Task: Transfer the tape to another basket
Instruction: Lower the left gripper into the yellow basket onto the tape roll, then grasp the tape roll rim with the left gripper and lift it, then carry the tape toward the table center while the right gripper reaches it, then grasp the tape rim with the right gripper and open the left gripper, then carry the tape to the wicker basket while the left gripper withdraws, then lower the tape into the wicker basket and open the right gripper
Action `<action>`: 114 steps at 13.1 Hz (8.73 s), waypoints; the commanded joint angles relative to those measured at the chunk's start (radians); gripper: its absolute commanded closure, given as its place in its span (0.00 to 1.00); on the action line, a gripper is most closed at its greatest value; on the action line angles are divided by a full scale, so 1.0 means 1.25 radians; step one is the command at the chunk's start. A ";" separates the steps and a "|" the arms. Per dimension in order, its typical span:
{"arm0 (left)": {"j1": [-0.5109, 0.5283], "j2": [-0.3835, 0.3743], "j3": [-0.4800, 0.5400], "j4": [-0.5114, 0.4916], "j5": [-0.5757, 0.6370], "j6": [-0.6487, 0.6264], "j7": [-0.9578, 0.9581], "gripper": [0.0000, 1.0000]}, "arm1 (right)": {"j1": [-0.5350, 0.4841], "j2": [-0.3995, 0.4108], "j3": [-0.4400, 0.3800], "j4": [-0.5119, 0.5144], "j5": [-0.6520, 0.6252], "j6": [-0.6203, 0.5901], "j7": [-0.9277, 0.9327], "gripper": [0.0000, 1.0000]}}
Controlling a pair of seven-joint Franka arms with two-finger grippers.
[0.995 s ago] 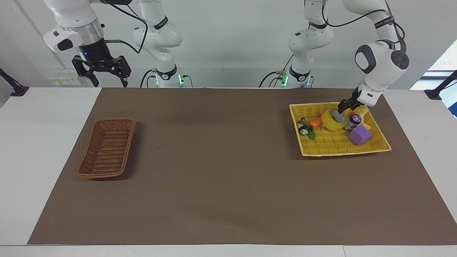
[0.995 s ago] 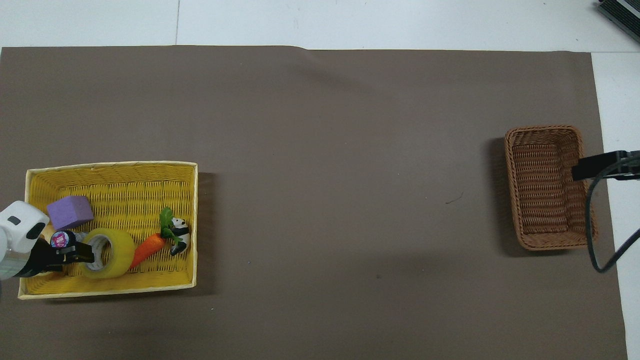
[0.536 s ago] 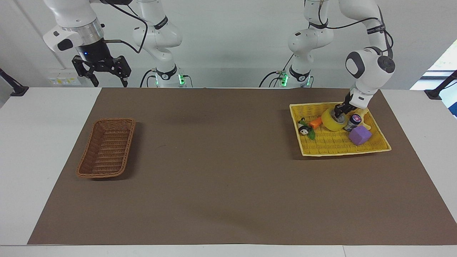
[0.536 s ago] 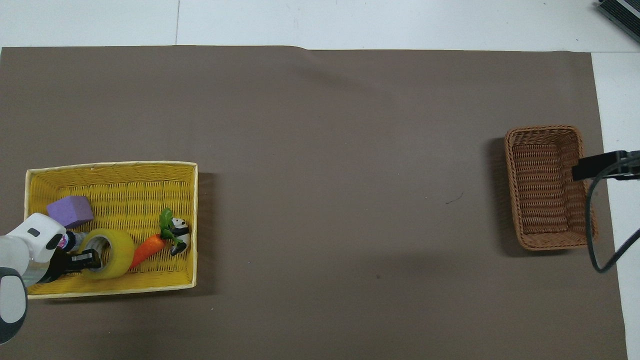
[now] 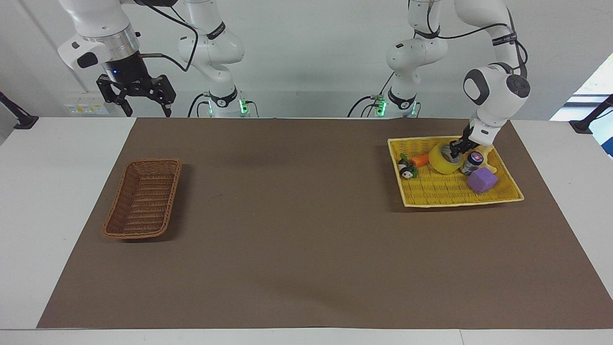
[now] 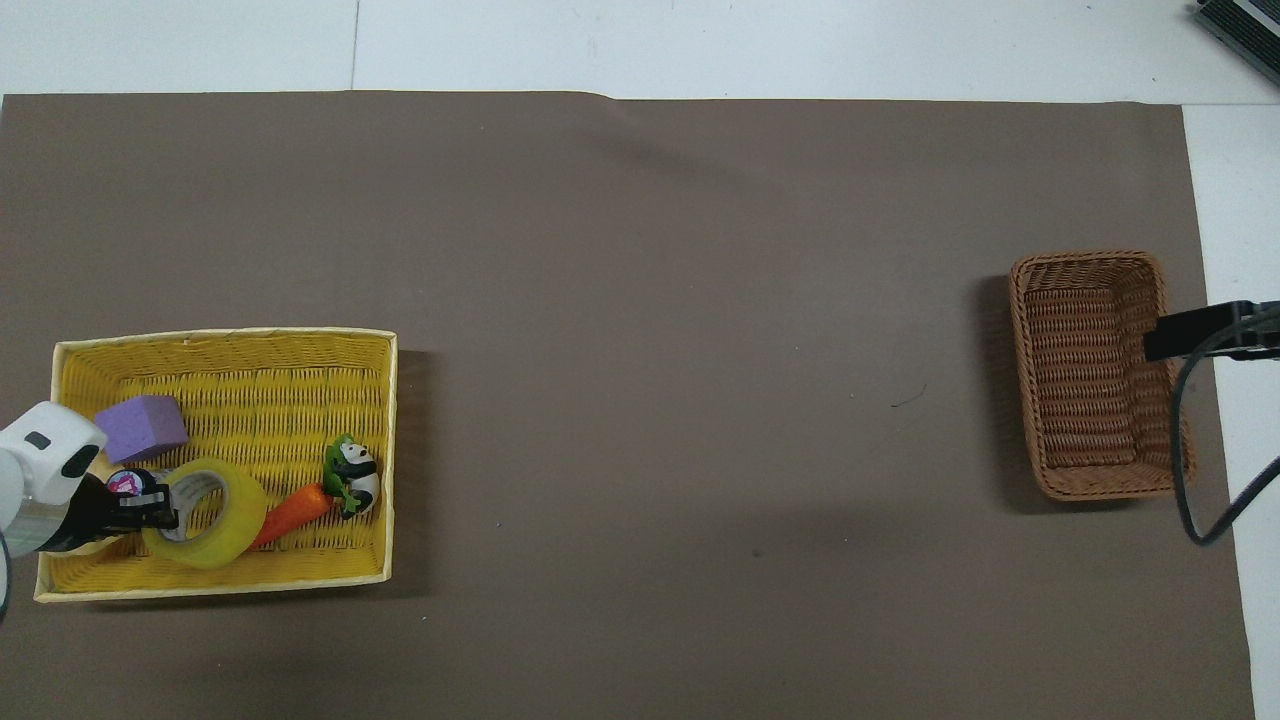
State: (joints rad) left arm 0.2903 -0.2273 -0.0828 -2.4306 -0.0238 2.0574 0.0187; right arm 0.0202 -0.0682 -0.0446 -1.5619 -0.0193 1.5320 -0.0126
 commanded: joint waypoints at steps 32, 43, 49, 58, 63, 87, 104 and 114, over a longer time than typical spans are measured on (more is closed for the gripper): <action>-0.643 0.069 -0.030 0.390 -0.271 0.029 -0.355 1.00 | 0.116 0.050 -0.010 -0.115 0.346 0.148 0.097 0.00; -0.716 0.155 -0.030 0.412 -0.272 0.121 -0.422 1.00 | 0.185 0.017 -0.011 -0.289 0.647 0.229 0.217 0.00; -0.728 0.228 -0.031 0.525 -0.274 0.175 -0.573 1.00 | 0.183 -0.004 -0.013 -0.322 0.645 0.211 0.154 0.00; -0.727 0.226 -0.045 0.520 -0.285 0.201 -0.603 0.05 | 0.116 -0.003 -0.017 -0.313 0.570 0.101 0.098 1.00; -0.690 0.144 -0.032 0.515 -0.293 0.100 -0.698 0.00 | 0.121 -0.004 -0.016 -0.314 0.557 0.099 0.106 1.00; -0.170 0.118 -0.025 0.689 0.067 -0.524 -0.026 0.00 | -0.260 0.075 -0.017 -0.302 0.209 0.242 -0.309 1.00; -0.171 0.118 -0.025 0.689 0.061 -0.526 -0.027 0.00 | -0.269 0.210 -0.016 -0.298 0.196 0.424 -0.400 1.00; -0.172 0.118 -0.025 0.689 0.061 -0.526 -0.027 0.00 | -0.243 0.261 -0.015 -0.297 0.190 0.479 -0.412 0.00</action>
State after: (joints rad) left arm 0.0660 -0.0902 -0.1055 -1.5944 0.0393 1.4248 -0.0203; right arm -0.2654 0.2613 -0.0707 -1.9387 0.2447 2.1382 -0.5097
